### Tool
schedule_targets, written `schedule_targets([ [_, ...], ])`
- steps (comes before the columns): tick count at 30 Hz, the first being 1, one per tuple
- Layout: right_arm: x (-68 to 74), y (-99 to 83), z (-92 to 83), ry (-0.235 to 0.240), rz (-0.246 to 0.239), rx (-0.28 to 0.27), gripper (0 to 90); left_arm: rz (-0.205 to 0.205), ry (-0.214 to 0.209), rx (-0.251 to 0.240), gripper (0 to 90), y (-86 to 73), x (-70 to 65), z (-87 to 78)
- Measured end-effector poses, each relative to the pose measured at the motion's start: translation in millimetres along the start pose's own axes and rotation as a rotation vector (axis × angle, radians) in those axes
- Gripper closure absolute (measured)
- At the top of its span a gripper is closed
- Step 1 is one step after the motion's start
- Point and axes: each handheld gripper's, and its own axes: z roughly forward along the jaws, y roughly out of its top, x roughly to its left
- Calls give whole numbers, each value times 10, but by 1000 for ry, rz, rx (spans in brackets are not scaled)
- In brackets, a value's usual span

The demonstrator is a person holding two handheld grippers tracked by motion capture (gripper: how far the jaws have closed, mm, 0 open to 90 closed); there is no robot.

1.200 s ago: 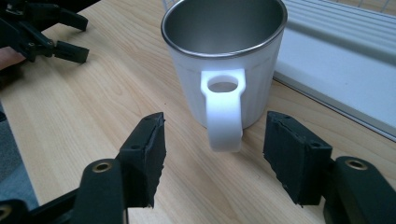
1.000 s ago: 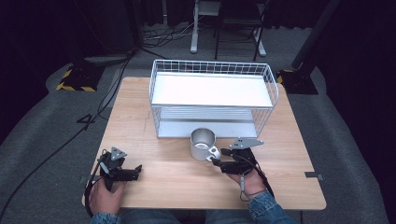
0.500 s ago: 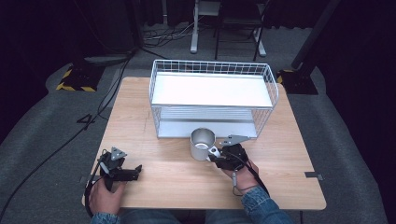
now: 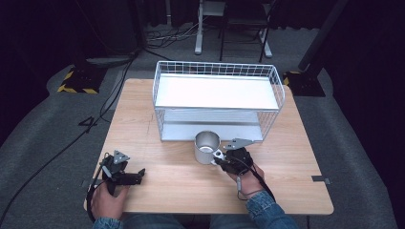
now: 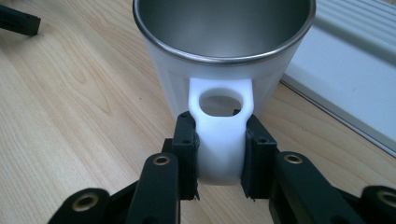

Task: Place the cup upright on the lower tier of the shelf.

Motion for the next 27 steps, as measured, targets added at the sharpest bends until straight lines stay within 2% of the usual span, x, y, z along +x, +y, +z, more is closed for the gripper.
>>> schedule_targets([
  [5, 32, -11, -17, -9, -11, -38, 718, 0, 0, 0, 5, 0, 0, 0],
  [15, 45, 7, -95, 1, 6, -101, 719, 0, 0, 0, 5, 0, 0, 0],
  [27, 1, 226, -165, -22, 11, -151, 719, 0, 0, 0, 5, 0, 0, 0],
])
